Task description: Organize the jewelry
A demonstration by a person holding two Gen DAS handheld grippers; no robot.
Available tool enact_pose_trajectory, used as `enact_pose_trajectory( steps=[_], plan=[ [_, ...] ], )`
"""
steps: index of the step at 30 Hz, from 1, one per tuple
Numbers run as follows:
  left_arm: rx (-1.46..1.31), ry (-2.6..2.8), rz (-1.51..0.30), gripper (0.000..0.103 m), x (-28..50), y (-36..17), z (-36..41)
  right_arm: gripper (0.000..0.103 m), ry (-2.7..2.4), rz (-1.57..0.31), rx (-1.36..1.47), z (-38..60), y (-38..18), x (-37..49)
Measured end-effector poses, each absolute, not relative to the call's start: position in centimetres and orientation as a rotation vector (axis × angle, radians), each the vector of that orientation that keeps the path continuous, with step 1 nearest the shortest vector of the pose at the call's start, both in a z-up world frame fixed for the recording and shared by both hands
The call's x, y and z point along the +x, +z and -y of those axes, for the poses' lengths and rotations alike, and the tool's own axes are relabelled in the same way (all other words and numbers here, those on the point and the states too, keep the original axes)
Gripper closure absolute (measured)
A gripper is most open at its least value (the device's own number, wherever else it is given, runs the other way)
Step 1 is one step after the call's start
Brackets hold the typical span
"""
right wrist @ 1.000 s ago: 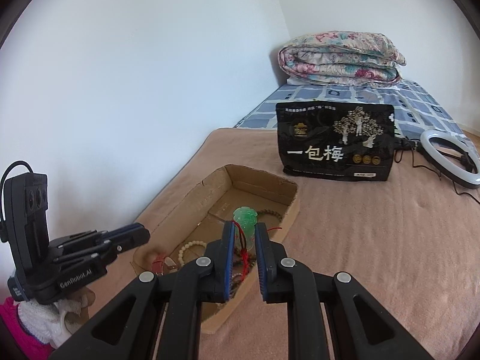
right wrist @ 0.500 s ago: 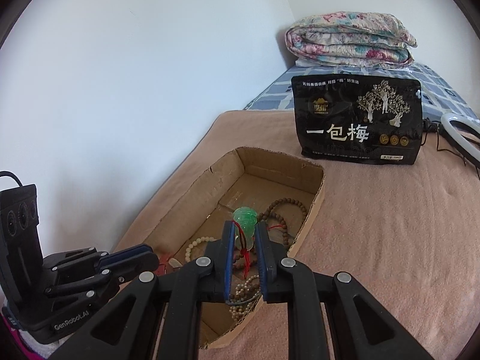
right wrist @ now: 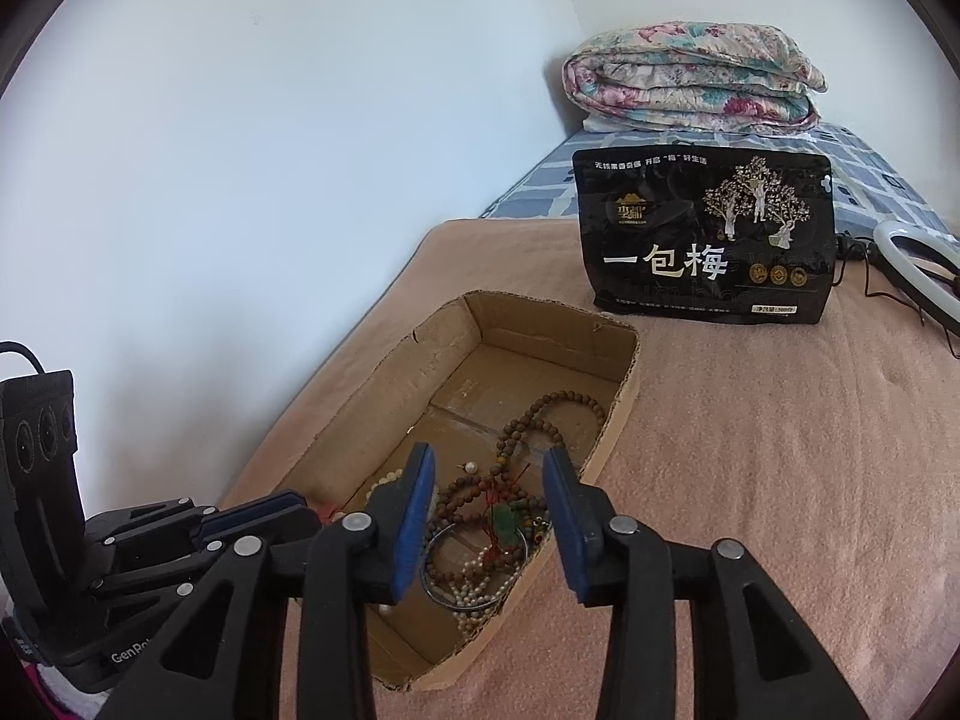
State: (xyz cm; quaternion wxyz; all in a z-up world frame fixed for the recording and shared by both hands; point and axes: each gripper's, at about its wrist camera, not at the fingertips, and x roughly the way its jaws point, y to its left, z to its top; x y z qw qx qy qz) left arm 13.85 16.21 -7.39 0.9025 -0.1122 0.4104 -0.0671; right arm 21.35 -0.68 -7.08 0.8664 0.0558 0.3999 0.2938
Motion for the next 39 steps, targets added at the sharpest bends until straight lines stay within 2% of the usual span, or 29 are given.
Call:
enact_pose_trajectory(
  steps=[22, 28, 36, 38, 39],
  plan=[
    [-0.161, -0.072, -0.695, 0.095, 9.1, -1.9, -13.5, 0.057, 0.578, -0.744, 0.066, 5.1, -2.4, 17.1],
    [-0.129, -0.079, -0.681, 0.095, 7.4, -0.5, -12.1, 0.049, 0.570, -0.715, 0.046, 6.4, -1.3, 15.1],
    [-0.081, -0.047, -0.651, 0.095, 5.3, 0.7, -10.9, 0.027, 0.537, -0.668, 0.017, 8.5, -0.1, 12.4],
    [-0.070, -0.039, -0.645, 0.084, 4.9, 0.9, -10.8, 0.023, 0.530, -0.666, 0.011, 9.1, -0.1, 11.8],
    [-0.070, -0.039, -0.641, 0.062, 4.7, 1.0, -10.7, 0.022, 0.527, -0.668, 0.008, 9.4, -0.1, 11.6]
  ],
)
